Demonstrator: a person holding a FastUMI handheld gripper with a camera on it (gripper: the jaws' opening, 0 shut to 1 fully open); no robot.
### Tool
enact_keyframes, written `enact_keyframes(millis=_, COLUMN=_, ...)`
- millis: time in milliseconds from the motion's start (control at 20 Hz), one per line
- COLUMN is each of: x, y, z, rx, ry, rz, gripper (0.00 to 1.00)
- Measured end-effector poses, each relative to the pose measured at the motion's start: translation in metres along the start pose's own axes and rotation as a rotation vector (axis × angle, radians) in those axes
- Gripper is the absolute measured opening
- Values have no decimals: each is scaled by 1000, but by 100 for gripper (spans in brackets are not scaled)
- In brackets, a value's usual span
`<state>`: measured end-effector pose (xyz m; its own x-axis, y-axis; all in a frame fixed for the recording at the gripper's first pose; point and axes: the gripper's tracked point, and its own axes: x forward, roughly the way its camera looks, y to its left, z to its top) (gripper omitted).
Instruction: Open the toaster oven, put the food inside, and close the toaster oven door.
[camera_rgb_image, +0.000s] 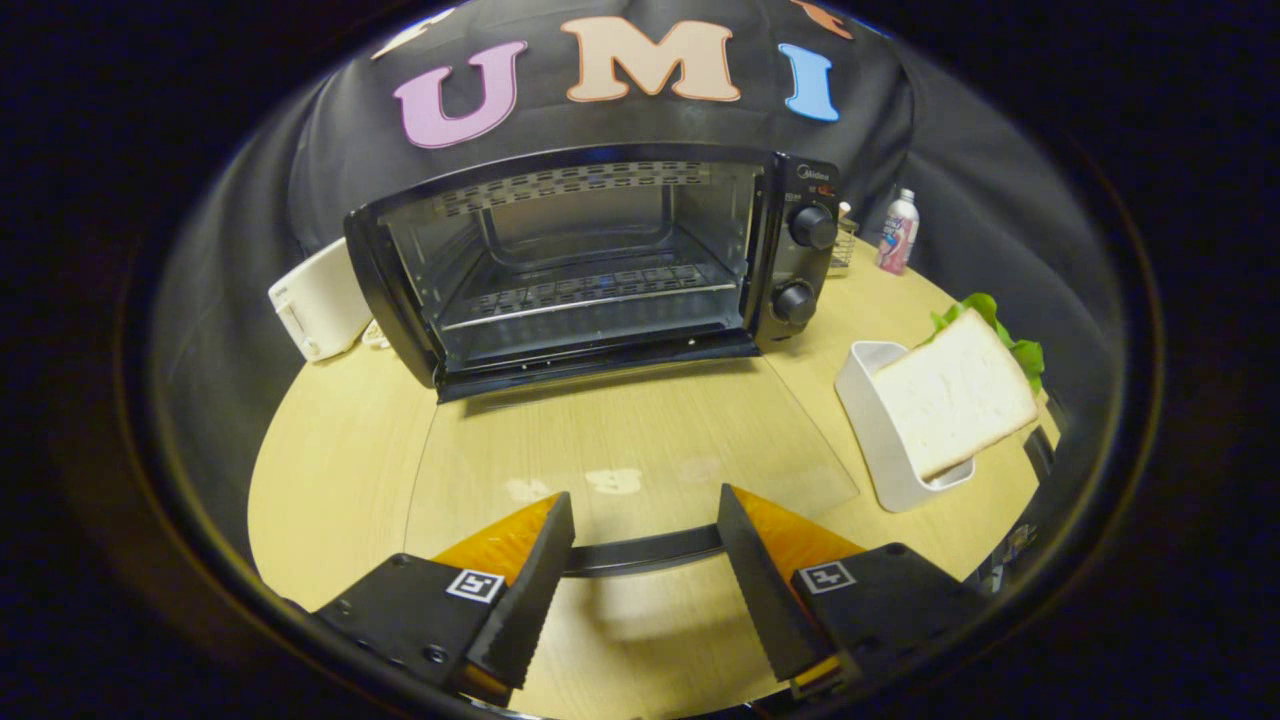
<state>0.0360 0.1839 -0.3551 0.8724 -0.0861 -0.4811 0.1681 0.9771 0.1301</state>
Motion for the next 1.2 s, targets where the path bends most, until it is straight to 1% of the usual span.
enact_keyframes(millis=200, x=-17, y=-2, z=8, rx=-28, ry=32, rz=55, gripper=91)
enact_keyframes(millis=400, x=-40, y=-28, z=31, rx=48, ry=-3, rz=104, gripper=90)
enact_keyframes(millis=550, x=-53, y=-71, z=58, rx=111, ry=-55, rz=110, gripper=90)
enact_keyframes(millis=800, x=-66, y=-171, z=99, rx=180, ry=-164, rz=71, gripper=90)
enact_keyframes(millis=900, x=-67, y=-202, z=111, rx=224, ry=-195, rz=61, gripper=90)
enact_keyframes(millis=1050, x=-67, y=-234, z=124, rx=323, ry=-240, rz=79, gripper=89)
enact_keyframes(millis=1200, x=-55, y=-257, z=118, rx=388, ry=-231, rz=91, gripper=88)
